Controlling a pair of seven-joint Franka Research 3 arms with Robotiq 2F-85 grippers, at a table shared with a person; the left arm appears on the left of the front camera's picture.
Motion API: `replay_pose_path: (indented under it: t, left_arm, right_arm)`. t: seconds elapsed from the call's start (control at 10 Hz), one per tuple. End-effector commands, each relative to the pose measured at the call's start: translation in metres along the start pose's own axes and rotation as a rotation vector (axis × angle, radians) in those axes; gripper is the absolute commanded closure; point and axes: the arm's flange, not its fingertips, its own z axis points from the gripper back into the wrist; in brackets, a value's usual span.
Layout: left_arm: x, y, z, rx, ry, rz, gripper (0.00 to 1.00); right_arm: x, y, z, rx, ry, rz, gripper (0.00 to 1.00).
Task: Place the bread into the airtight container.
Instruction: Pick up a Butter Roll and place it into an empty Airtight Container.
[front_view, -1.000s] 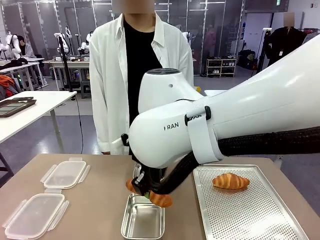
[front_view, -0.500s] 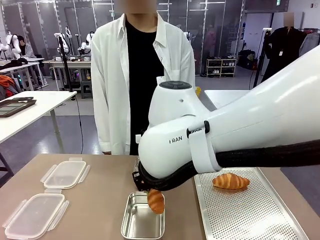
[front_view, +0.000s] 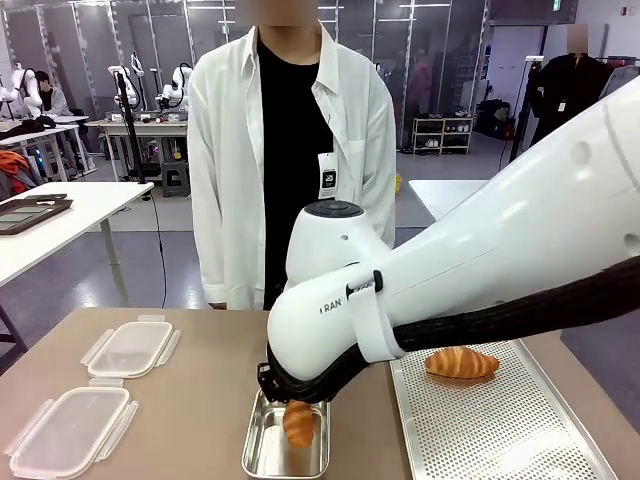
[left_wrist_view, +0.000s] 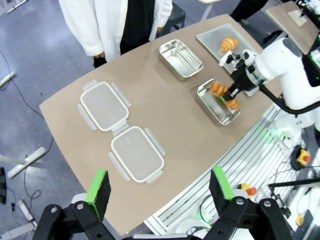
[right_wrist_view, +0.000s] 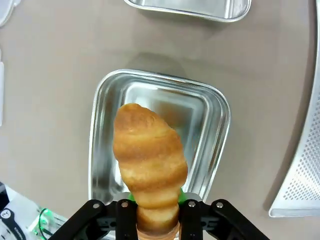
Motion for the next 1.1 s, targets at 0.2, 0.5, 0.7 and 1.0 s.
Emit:
replay_pose_path:
  t: [0.2,0.5,0.7,1.0]
  left_arm:
    - [0.0,-0.002,0.001,-0.007,-0.005,-0.021,0.0]
    - [0.0,-0.002,0.001,-0.007,-0.005,-0.021,0.0]
    - [0.0,-0.002,0.001,-0.007,-0.005,-0.021,0.0]
    - [0.0,-0.002,0.001,-0.007,-0.005,-0.021,0.0]
  right_arm:
    - [0.01,0.024,-0.02,-0.025,-0.059,-0.065,0.42]
    - [0.01,0.023,-0.025,-0.034,-0.062,-0.08,0.0]
    - [0.008,0.02,-0.023,-0.027,-0.062,-0.083,0.0]
    - [0.008,0.014,-0.019,-0.021,-0.023,-0.041,0.0]
